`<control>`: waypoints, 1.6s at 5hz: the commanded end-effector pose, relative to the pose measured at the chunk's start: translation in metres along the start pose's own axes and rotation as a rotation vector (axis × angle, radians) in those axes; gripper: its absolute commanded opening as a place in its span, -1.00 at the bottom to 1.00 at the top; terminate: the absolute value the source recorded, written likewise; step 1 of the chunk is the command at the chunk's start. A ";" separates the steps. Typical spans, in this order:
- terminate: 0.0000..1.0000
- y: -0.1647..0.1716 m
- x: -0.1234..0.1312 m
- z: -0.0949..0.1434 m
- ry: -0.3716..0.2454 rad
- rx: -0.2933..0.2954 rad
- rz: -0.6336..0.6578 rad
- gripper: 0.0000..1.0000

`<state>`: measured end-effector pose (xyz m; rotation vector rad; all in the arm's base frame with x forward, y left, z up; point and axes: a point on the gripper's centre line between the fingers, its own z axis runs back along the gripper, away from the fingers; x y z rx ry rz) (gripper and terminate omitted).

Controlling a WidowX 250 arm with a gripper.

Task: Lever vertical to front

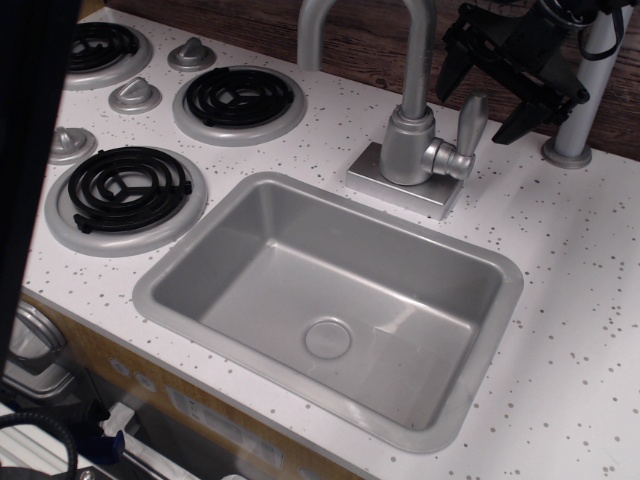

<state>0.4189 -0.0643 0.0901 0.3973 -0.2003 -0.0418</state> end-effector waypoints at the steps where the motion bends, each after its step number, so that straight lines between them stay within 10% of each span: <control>1: -1.00 0.015 0.016 0.008 -0.051 -0.020 0.014 1.00; 2: -1.00 0.016 0.017 0.006 -0.048 -0.025 0.013 -1.00; 5: -1.00 0.003 -0.022 0.005 0.139 -0.074 0.104 -1.00; 8: -1.00 0.002 -0.038 -0.030 0.139 -0.178 0.140 -1.00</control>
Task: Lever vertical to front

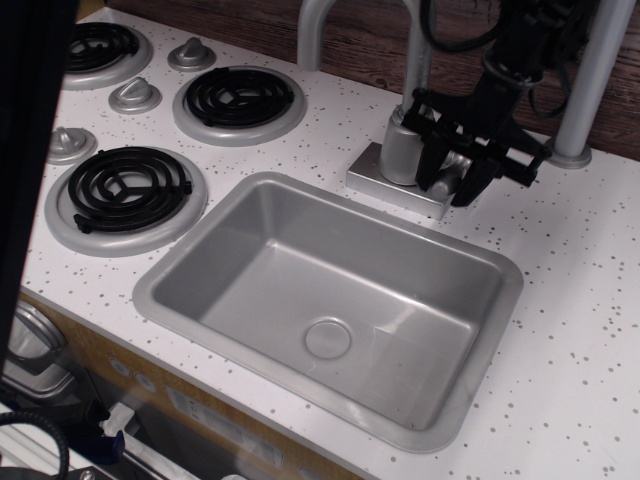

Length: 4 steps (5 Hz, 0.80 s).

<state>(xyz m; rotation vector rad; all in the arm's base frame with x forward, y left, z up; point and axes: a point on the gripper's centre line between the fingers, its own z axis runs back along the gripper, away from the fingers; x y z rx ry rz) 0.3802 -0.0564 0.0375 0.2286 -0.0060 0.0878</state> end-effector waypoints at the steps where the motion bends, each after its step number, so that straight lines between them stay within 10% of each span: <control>1: -1.00 0.014 0.009 0.009 -0.086 -0.043 0.030 -1.00; 2: -1.00 0.013 0.008 0.017 -0.071 -0.023 0.034 1.00; 4: -1.00 0.006 -0.008 0.040 -0.046 0.045 0.076 1.00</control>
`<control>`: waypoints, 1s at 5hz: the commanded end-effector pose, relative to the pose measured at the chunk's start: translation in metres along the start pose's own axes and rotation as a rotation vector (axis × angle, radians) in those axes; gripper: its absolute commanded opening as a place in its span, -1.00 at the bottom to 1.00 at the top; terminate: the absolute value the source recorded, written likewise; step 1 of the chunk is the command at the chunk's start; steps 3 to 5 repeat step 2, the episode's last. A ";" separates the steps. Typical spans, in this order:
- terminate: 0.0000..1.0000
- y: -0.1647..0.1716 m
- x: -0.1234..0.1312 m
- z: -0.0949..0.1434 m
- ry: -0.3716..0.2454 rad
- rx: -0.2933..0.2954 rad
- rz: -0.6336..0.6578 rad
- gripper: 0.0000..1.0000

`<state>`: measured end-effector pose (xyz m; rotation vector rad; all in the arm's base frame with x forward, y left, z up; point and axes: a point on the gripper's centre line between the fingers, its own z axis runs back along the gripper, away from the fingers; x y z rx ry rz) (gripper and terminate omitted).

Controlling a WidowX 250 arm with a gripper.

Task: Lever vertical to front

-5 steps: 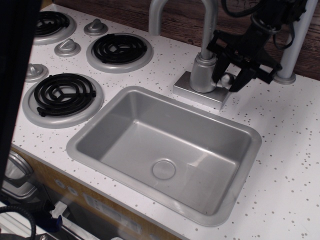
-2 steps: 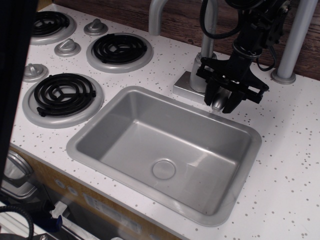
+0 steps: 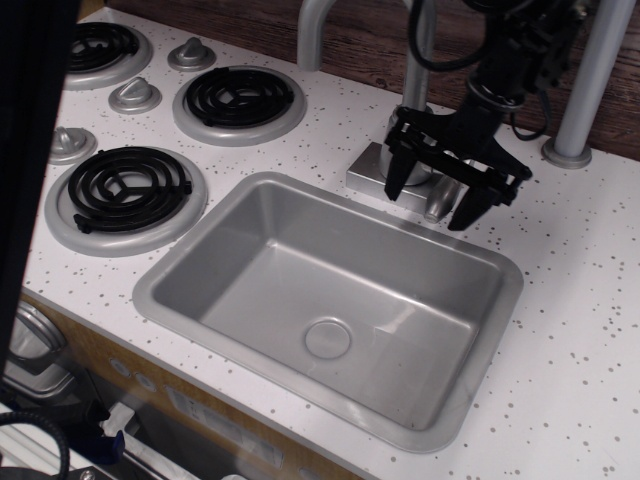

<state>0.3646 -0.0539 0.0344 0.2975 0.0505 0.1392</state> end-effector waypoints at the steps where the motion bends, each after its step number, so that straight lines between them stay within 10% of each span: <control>1: -1.00 0.004 -0.003 0.046 -0.105 -0.023 0.044 1.00; 2: 1.00 0.002 -0.007 0.047 -0.109 -0.018 0.049 1.00; 5: 1.00 0.002 -0.007 0.047 -0.109 -0.018 0.049 1.00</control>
